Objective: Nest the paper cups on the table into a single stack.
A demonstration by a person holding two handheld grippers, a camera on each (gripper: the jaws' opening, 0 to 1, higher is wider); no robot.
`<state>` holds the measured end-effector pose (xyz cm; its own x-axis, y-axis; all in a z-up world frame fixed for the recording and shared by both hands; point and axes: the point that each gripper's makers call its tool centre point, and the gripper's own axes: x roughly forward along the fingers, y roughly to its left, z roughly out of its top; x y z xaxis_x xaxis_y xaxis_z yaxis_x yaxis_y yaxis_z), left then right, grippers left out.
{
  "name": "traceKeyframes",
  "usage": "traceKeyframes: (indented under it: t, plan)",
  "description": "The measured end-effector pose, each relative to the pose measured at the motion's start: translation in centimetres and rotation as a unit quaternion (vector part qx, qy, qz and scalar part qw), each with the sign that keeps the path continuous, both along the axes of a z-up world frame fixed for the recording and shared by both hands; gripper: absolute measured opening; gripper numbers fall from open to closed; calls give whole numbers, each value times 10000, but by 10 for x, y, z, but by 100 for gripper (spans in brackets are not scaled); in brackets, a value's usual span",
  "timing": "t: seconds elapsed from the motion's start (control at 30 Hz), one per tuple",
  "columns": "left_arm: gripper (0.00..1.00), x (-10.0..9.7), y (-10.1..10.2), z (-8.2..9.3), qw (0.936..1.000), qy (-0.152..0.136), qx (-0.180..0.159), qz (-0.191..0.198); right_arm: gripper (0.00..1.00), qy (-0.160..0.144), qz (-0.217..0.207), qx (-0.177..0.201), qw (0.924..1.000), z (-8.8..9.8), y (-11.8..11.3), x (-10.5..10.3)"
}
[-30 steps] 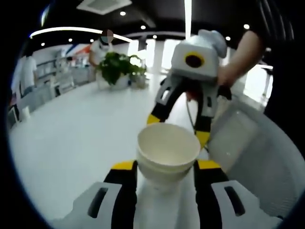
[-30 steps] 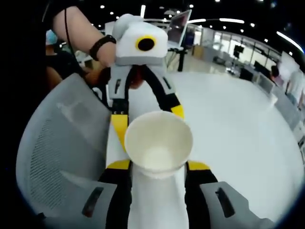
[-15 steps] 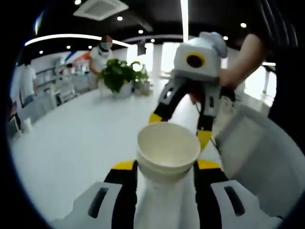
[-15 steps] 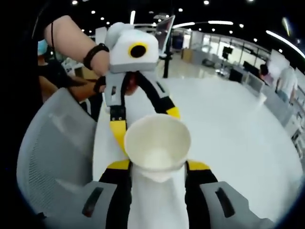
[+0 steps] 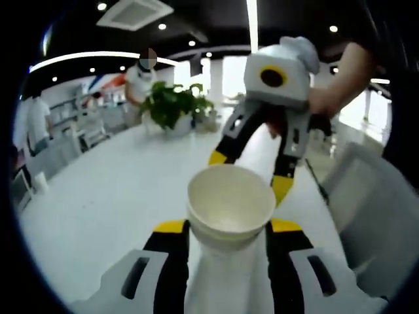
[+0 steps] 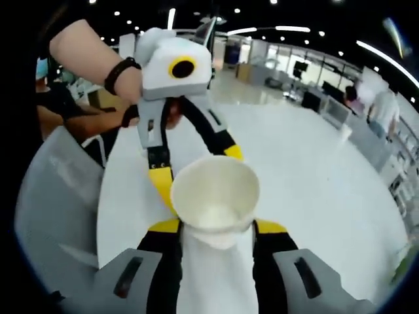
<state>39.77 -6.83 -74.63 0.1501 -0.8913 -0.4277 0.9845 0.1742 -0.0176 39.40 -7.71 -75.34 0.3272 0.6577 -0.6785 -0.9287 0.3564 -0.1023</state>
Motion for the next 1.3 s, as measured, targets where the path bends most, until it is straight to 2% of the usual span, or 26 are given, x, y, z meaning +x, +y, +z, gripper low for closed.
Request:
traceKeyframes:
  t: [0.33, 0.43, 0.53, 1.07, 1.3]
  plan:
    - [45, 33, -1, -15, 9998, 69, 74, 141, 37, 176, -100, -51, 9998, -17, -3, 33]
    - [45, 39, -1, -18, 9997, 148, 56, 185, 37, 237, -148, -39, 9996, -21, -4, 38]
    - [45, 45, -3, -18, 9989, 363, -78, 304, 38, 327, -241, 25, 9992, -24, -6, 43]
    - [45, 53, 2, -22, 9982, 424, 7, 418, 38, 361, -304, 28, 9989, -24, -2, 48]
    - [46, 55, 7, -24, 9980, 396, 91, 486, 43, 414, -445, 50, 9981, -26, -6, 47]
